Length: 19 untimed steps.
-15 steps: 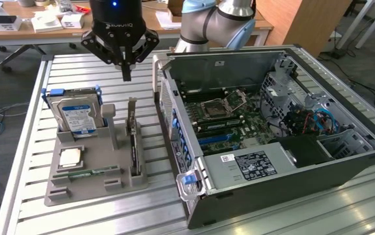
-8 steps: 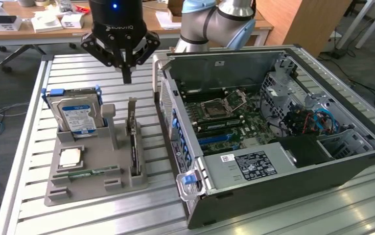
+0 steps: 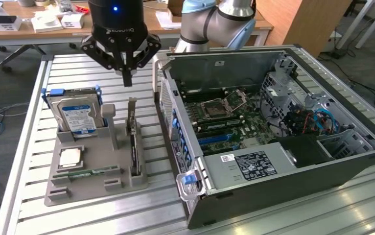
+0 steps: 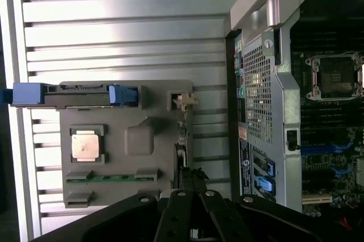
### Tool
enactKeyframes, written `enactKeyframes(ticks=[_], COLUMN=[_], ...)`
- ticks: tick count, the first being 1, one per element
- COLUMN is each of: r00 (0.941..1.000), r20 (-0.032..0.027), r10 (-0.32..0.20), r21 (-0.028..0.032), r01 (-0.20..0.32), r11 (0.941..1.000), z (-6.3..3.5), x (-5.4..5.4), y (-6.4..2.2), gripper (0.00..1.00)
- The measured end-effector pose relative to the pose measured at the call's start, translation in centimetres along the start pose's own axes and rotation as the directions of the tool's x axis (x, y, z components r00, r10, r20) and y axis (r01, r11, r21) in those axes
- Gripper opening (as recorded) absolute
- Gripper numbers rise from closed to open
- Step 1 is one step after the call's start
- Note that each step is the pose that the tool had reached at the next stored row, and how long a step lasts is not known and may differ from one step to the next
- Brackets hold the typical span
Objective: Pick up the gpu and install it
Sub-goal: 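Reach for the gpu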
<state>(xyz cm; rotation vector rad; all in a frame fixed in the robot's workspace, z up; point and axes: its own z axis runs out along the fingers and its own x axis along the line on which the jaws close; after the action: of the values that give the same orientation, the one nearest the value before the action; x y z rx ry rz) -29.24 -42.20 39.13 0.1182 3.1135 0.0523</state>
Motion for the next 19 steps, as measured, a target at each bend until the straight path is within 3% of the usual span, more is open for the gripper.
enactKeyframes(ticks=[13, 19], r00=[1.0000, 1.0000], r20=[0.0000, 0.0000], r10=[0.000, 0.000], r21=[0.0003, 0.0003], r01=[0.000, 0.000], r11=[1.0000, 1.0000], z=[-0.07, -0.11], x=[-0.1, 0.4], y=[-1.91, -2.81], gripper=[0.11, 0.11])
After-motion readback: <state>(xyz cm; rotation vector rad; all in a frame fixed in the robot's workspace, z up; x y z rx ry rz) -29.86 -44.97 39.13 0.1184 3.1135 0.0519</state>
